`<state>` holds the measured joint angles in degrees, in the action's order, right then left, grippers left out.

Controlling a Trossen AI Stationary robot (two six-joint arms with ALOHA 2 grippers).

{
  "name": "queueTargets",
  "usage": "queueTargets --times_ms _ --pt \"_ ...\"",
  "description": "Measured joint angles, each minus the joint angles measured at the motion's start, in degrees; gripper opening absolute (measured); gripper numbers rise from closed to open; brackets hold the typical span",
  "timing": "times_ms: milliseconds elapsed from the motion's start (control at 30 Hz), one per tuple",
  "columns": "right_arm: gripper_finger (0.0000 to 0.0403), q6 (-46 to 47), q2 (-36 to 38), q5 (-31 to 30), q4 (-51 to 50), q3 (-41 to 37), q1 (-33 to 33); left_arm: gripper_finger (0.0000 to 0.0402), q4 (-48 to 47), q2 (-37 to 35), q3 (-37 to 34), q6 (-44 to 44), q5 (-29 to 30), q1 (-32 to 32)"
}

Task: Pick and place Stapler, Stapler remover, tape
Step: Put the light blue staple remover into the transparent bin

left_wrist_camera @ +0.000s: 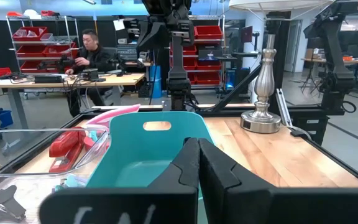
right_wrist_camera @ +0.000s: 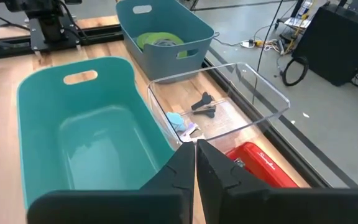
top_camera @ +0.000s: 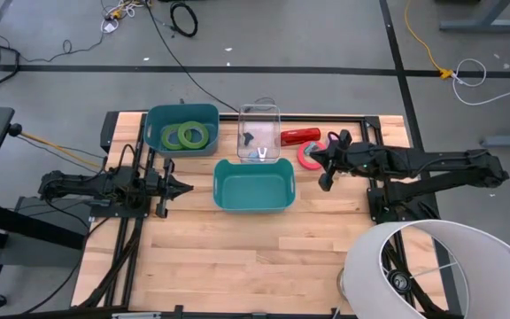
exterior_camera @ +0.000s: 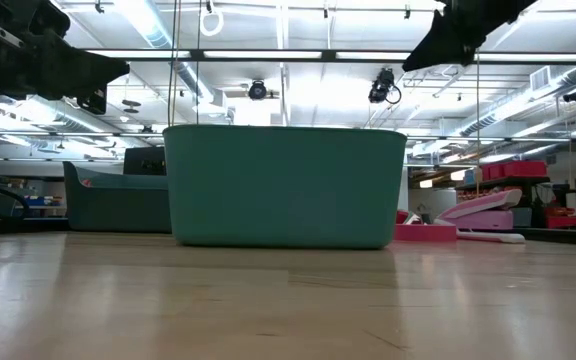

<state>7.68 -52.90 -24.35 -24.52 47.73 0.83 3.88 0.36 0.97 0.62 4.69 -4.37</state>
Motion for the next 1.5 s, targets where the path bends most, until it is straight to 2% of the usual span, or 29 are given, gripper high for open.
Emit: queueTargets --times_ms 100,167,367,600,967,1300,1500 --pt "0.0018 0.1 -0.7 1.2 0.1 -0.1 0.8 0.0003 0.0 0.0 0.0 0.0 0.0 0.0" --pt "0.0018 0.8 -1.3 4.5 0.0 -0.1 2.7 0.0003 0.0 0.0 0.0 0.0 0.0 0.0" --pt "0.0018 2.4 -2.8 16.2 0.0 -0.1 10.9 0.0003 0.0 0.0 0.0 0.0 0.0 0.0" --pt "0.0018 2.0 -5.9 22.6 -0.1 -0.2 19.8 0.0003 0.0 0.0 0.0 0.0 0.0 0.0" --pt "0.0018 -5.7 -11.3 23.9 -0.2 -0.2 25.6 0.0003 0.0 0.0 0.0 0.0 0.0 0.0" --pt "0.0018 -7.6 -16.2 23.9 -1.2 -0.2 28.3 0.0003 0.0 0.0 0.0 0.0 0.0 0.0" --pt "0.0019 -17.4 -17.3 23.8 -6.3 -0.2 28.5 0.0003 0.0 0.0 0.0 0.0 0.0 0.0"
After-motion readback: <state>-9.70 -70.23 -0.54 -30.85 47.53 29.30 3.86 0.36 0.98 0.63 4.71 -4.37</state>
